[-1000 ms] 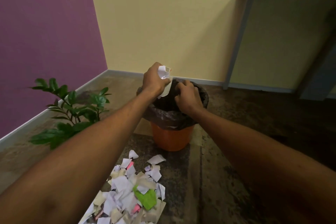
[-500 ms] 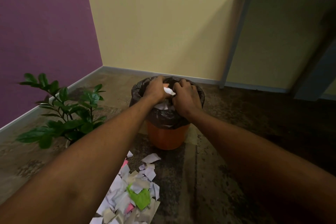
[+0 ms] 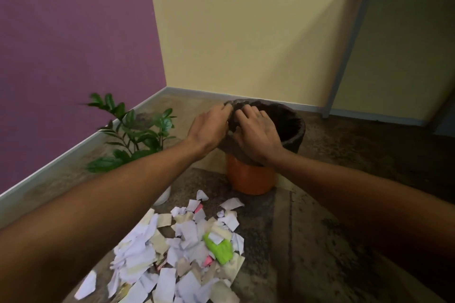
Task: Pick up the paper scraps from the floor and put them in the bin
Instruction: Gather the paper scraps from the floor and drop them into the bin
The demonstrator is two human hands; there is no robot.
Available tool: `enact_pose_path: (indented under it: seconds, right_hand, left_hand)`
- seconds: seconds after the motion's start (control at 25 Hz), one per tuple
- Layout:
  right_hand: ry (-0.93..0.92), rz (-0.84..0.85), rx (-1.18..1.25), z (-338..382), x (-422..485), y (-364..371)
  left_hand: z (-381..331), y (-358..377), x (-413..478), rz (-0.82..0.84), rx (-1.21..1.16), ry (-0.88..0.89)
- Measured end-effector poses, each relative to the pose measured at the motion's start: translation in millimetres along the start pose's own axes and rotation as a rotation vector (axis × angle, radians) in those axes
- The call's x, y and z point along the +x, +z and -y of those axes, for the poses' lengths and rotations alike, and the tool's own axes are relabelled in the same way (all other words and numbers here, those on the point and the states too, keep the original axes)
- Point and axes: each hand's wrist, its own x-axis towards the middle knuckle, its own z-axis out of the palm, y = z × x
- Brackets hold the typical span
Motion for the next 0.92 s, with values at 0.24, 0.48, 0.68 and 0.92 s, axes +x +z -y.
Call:
enact_pose_path:
  seconds: [0.24, 0.48, 0.68, 0.92]
  right_hand:
    - [-0.185, 0.107, 0.128, 78, -46, 26]
    - [-0.157, 0.742, 0.287, 112, -99, 65]
    - [-0.046, 1.191, 0.158, 111, -123, 87]
    - [0.024, 1.282, 0.149, 103, -147, 112]
  left_hand:
    - [25, -11, -92, 0.111, -0.158, -0.165]
    - [54, 28, -180, 0.622, -0.253, -0.293]
    - [57, 72, -217, 1.033, -0.037, -0.302]
    - [44, 108, -230, 1.104, 0.083, -0.347]
